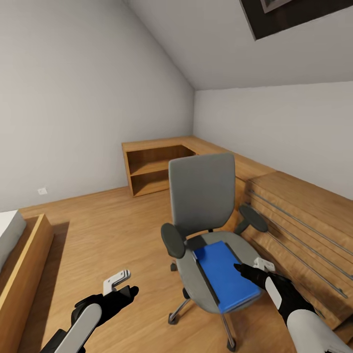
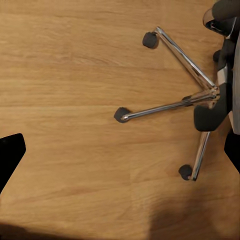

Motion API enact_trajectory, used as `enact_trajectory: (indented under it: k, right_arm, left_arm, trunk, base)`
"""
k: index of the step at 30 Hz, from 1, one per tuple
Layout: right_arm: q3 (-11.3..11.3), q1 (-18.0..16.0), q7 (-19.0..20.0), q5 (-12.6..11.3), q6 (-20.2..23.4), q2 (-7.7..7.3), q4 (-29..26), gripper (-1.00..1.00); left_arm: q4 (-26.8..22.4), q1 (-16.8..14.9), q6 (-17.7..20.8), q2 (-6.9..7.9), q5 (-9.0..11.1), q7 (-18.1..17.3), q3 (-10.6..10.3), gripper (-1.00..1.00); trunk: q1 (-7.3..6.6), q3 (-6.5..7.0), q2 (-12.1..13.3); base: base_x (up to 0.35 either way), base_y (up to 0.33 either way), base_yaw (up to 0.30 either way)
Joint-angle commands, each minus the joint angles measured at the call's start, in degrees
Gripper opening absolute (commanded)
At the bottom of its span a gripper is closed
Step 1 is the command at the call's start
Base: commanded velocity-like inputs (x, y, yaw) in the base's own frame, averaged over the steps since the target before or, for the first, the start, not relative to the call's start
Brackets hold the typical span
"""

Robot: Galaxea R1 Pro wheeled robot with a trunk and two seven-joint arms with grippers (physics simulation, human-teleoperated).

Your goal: In the bedroom, organize the workspace by keeping the computer under the desk, ensuring the monitor is on the desk, placing the keyboard on the desk next to the monitor, placing the mouse on the desk next to the keyboard, moving the folder from the swivel chair onto the desk next to the mouse, stacking the notebook on top of the folder with the pen on top of the notebook, and positioning the swivel chair next to the desk.

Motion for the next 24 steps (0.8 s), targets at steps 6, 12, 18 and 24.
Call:
enact_trajectory:
  k: [6, 12, 18, 24]
  right_arm:
    - [-0.3, 0.0, 0.2, -0.4, 0.4, 0.02, -0.1, 1.00]
    - [-0.3, 0.0, 0.3, -0.4, 0.4, 0.02, -0.1, 1.00]
    - [-0.3, 0.0, 0.3, -0.4, 0.4, 0.02, -0.1, 1.00]
    - [-0.3, 0.0, 0.3, -0.4, 0.4, -0.03, -0.1, 1.00]
  left_arm:
    - [-0.1, -0.1, 0.0, 0.05, 0.4, 0.5, -0.1, 1.00]
    - [-0.1, -0.1, 0.0, 0.05, 0.4, 0.5, -0.1, 1.00]
    - [-0.1, -0.1, 0.0, 0.05, 0.4, 0.5, -0.1, 1.00]
    - [-0.1, -0.1, 0.0, 0.05, 0.4, 0.5, -0.1, 1.00]
  trunk:
    - [0.00, -0.06, 0.0]
    - [0.00, -0.06, 0.0]
    - [0.00, -0.06, 0.0]
    - [0.00, -0.06, 0.0]
  base:
    - [0.185, 0.009, 0.000]
    - [0.124, 0.008, 0.000]
    - [0.033, 0.002, 0.000]
    - [0.008, 0.001, 0.000]
